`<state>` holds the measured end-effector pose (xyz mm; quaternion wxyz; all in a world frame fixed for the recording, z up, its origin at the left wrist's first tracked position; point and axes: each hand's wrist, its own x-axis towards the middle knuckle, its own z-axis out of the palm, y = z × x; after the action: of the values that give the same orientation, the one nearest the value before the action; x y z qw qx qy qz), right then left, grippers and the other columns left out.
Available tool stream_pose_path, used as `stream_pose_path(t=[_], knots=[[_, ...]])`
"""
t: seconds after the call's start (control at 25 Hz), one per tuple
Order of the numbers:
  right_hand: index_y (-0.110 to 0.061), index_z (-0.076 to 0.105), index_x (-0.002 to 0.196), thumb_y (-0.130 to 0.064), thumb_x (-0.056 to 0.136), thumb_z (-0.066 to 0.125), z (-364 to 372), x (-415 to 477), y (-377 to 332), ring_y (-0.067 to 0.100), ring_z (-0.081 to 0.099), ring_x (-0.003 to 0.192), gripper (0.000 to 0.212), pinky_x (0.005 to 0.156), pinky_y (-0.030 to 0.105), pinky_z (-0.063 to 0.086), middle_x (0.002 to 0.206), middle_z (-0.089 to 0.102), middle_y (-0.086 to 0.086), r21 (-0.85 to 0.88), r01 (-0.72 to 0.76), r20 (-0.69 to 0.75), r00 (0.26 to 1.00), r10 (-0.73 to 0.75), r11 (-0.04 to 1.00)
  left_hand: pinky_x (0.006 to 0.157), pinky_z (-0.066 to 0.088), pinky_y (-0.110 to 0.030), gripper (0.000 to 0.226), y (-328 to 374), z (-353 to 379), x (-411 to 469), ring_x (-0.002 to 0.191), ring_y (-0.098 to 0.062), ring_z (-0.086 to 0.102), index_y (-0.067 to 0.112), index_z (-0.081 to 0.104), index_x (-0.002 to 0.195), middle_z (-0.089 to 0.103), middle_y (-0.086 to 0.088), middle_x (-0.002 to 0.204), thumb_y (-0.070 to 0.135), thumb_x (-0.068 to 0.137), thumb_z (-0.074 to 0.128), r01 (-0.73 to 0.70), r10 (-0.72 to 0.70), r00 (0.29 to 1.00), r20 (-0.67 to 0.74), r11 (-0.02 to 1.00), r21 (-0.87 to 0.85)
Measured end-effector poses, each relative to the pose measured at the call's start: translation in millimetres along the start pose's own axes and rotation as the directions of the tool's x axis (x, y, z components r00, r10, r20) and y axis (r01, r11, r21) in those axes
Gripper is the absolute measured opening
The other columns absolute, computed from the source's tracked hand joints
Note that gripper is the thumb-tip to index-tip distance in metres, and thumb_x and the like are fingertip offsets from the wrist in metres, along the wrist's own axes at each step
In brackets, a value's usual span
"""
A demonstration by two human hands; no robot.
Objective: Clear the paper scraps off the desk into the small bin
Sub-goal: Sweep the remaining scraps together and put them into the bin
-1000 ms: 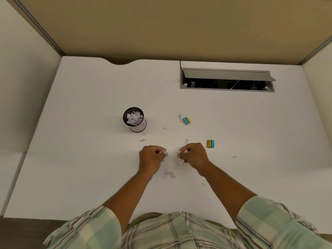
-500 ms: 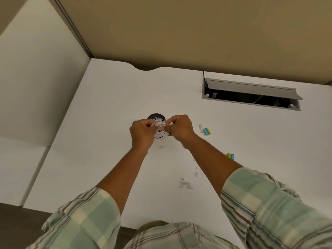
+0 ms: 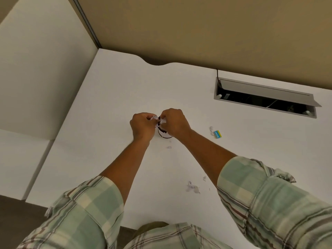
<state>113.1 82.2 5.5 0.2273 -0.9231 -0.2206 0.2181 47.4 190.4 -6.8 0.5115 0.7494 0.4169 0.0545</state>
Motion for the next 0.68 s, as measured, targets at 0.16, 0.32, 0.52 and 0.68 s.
stream_pose_path(t=[0.16,0.32,0.52,0.68], knots=[[-0.008,0.076,0.098,-0.010,0.083,0.070,-8,-8,14,0.023,0.068,0.084,0.016,0.069,0.032,0.056,0.096,0.074,0.006,0.058,-0.035,-0.065,0.997,0.038,0.998,0.071,0.061,-0.028,0.006,6,3,-2,0.074,-0.021,0.075,0.008,0.081,0.087,0.078,-0.006,0.084,0.008,0.085,0.075,-0.047,0.047,0.999,0.007,0.999,0.013],[-0.015,0.077,0.100,-0.008,0.084,0.071,-11,-18,40,0.013,0.067,0.087,0.018,0.064,0.010,0.042,0.102,0.076,0.001,0.214,-0.105,-0.157,0.978,0.140,0.971,0.063,0.054,-0.017,0.010,13,12,-5,0.075,-0.017,0.072,0.006,0.081,0.092,0.079,-0.007,0.087,0.010,0.086,0.074,-0.159,0.153,0.987,0.052,0.977,0.140],[-0.016,0.076,0.097,-0.010,0.090,0.067,-12,-45,61,0.008,0.063,0.080,0.013,0.076,0.015,0.046,0.096,0.075,-0.003,0.327,-0.151,-0.212,0.950,0.229,0.933,0.059,0.051,-0.017,0.010,18,26,-8,0.072,-0.016,0.070,0.009,0.081,0.089,0.078,-0.005,0.086,0.009,0.086,0.071,-0.278,0.217,0.952,0.216,0.909,0.312],[-0.015,0.076,0.097,-0.007,0.090,0.063,-11,-65,78,0.010,0.064,0.081,0.017,0.078,0.022,0.052,0.090,0.070,-0.007,0.394,-0.177,-0.203,0.940,0.273,0.902,0.068,0.056,-0.027,0.009,28,20,-5,0.078,-0.018,0.071,0.010,0.080,0.090,0.077,-0.003,0.086,0.015,0.083,0.078,-0.326,0.233,0.929,0.288,0.884,0.335]])
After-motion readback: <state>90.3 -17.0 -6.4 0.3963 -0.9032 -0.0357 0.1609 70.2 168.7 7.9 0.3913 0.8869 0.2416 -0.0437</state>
